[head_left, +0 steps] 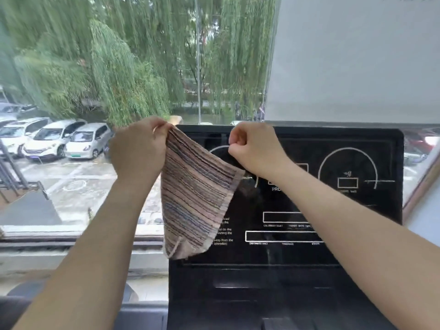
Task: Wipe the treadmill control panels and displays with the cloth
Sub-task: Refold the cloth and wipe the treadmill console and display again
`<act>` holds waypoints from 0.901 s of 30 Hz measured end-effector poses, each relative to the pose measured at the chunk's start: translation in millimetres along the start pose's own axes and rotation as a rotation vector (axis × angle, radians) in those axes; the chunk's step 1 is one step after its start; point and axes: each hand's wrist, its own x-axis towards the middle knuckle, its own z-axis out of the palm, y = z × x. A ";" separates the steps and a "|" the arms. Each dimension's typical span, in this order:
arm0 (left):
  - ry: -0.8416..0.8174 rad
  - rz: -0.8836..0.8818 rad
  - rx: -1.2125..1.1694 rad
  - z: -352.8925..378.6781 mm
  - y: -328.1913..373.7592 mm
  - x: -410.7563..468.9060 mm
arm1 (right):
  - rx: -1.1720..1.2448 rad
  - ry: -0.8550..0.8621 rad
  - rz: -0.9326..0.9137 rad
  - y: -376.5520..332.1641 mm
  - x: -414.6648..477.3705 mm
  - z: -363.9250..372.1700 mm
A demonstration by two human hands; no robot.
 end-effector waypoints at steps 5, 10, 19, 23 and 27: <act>0.043 0.089 -0.077 29.4 18.4 2.9 | -0.067 -0.011 -0.186 -23.3 -14.2 51.6; -0.122 0.033 -0.517 58.7 -4.0 -20.4 | -0.391 0.112 -0.413 4.3 -20.1 91.7; -0.428 -0.090 -0.326 63.3 9.4 40.9 | -0.537 0.080 -0.248 -0.8 22.3 72.3; -0.622 -0.355 -0.374 56.4 30.2 58.7 | -0.597 0.008 -0.212 -1.5 33.9 62.7; -0.208 -0.269 -0.525 68.7 14.7 14.0 | -0.635 0.039 -0.285 8.1 12.8 75.1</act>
